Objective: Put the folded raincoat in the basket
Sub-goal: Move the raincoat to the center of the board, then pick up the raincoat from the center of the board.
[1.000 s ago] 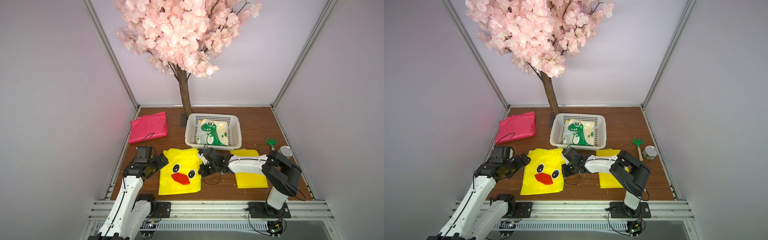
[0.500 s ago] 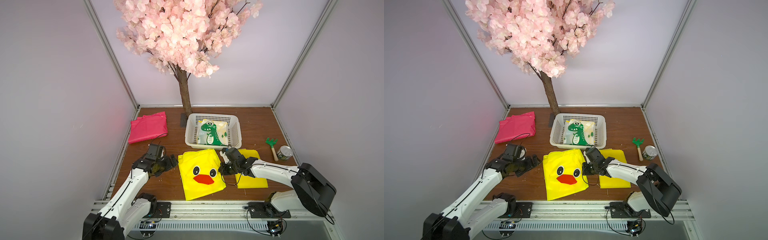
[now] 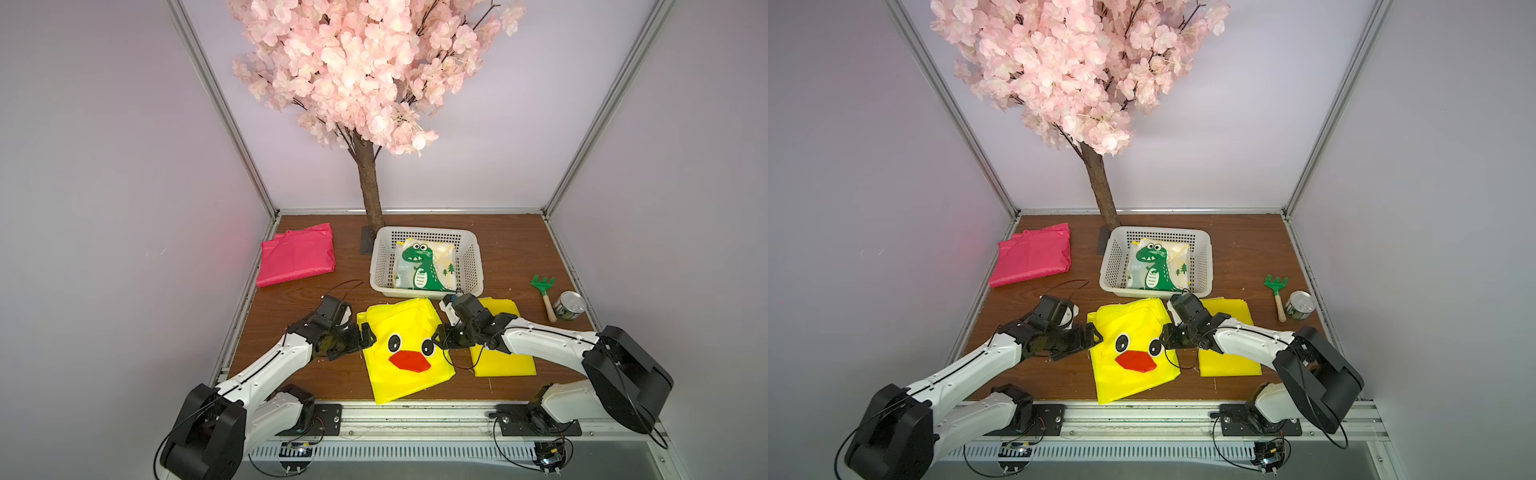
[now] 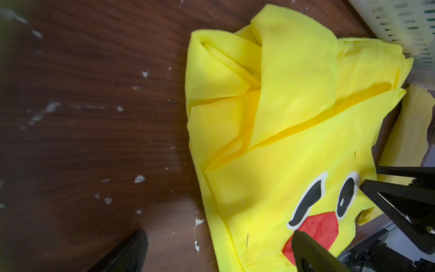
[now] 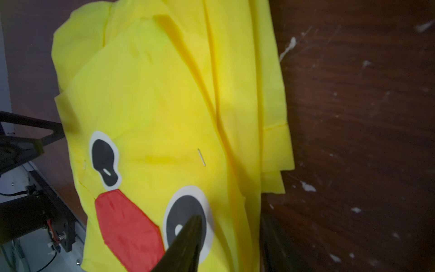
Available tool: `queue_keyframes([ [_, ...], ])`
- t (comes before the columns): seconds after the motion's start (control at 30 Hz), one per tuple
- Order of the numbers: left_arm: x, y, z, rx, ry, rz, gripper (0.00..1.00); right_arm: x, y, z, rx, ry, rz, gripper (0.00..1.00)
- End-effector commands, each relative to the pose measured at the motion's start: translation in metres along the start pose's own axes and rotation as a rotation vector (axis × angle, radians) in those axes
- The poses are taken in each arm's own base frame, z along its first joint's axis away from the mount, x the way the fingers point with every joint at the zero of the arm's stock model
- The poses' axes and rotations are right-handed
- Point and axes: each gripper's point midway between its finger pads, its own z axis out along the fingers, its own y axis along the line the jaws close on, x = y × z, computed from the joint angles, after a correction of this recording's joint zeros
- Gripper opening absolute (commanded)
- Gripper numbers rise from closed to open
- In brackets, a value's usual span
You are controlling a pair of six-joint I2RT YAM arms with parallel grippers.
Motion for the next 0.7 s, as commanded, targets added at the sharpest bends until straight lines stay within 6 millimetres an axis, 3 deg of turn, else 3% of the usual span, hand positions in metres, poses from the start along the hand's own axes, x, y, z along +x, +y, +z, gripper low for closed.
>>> queue_keyframes([
  [0.0, 0.003, -0.011, 0.006, 0.061, 0.003, 0.011, 0.96, 0.006, 0.002, 0.005, -0.014, 0.049, -0.013, 0.46],
  [0.1, 0.006, -0.013, 0.010, 0.082, 0.006, 0.008, 0.91, 0.006, 0.007, 0.007, -0.031, 0.059, -0.020, 0.42],
  [0.2, 0.005, -0.015, 0.011, 0.103, -0.006, 0.006, 0.76, 0.008, 0.010, 0.008, -0.048, 0.074, -0.029, 0.36],
  [0.37, 0.002, -0.019, 0.008, 0.137, -0.038, -0.002, 0.51, 0.015, 0.009, 0.010, -0.051, 0.093, -0.035, 0.17],
  [0.47, 0.001, -0.022, 0.004, 0.145, -0.053, -0.002, 0.30, 0.018, 0.007, 0.009, -0.049, 0.095, -0.035, 0.00],
  [0.57, -0.002, -0.025, -0.001, 0.150, -0.069, 0.003, 0.12, 0.019, 0.008, 0.007, -0.052, 0.094, -0.038, 0.00],
  [0.67, -0.005, -0.030, -0.006, 0.158, -0.080, 0.006, 0.00, 0.018, 0.015, 0.002, -0.074, 0.091, -0.045, 0.00],
])
